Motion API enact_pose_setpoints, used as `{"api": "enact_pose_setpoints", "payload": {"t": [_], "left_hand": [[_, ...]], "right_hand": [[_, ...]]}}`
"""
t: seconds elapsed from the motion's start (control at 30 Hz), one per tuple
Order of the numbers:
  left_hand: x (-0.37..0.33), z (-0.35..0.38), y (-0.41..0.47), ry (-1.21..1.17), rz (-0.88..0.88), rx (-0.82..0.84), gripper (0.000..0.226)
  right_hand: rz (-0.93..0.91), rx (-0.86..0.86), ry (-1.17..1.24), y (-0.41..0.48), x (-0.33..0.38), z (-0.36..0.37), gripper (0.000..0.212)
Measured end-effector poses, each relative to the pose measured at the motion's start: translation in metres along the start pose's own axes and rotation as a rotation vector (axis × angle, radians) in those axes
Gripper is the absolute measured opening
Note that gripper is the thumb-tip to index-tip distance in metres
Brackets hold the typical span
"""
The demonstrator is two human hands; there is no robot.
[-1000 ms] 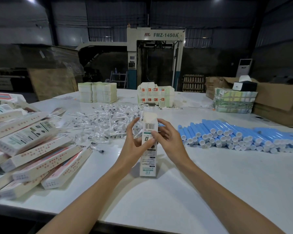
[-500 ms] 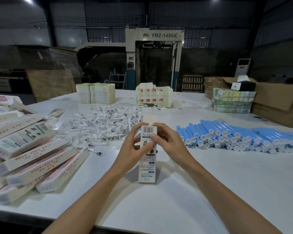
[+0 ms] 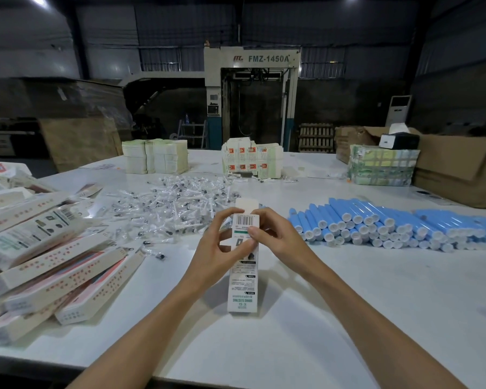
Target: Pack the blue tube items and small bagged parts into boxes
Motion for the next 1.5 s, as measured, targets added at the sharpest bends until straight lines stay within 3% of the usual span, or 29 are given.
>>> {"api": "enact_pose_setpoints", "payload": {"t": [0.23, 0.4, 0.53, 0.73, 0.93, 1.5], "left_hand": [[-0.003, 0.001, -0.002, -0.007, -0.038, 0.05, 0.059], [-0.003, 0.004, -0.004, -0.007, -0.073, 0.095, 0.06], [-0.006, 0.005, -0.005, 0.006, -0.072, 0.105, 0.061], [-0.006, 0.005, -0.006, 0.025, -0.067, 0.099, 0.061], [-0.002, 0.003, -0.004, 0.046, -0.078, 0.084, 0.066], [0.009, 0.004, -0.001, -0.009, -0.148, 0.117, 0.088]], "right_hand": [[0.074, -0.164, 0.192, 0.005, 0.0, -0.012, 0.02], [0.09, -0.15, 0.134, 0.009, 0.0, -0.017, 0.008], [-0.005, -0.152, 0.063, 0.009, 0.005, -0.018, 0.003], [-0.086, -0.105, 0.012, 0.008, 0.013, -0.019, 0.005], [0.098, -0.104, 0.234, 0.007, 0.016, -0.014, 0.023], [0.303, -0.073, 0.307, 0.009, 0.017, -0.02, 0.003]]}}
Point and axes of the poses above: each hand's wrist, its own y-axis towards the middle knuckle, its own z-axis out of the palm, x = y × z, the point moved 3 cm from there along y, towards the middle knuckle, and after that the axes turned 10 degrees about -x, right-handed, at the moved point
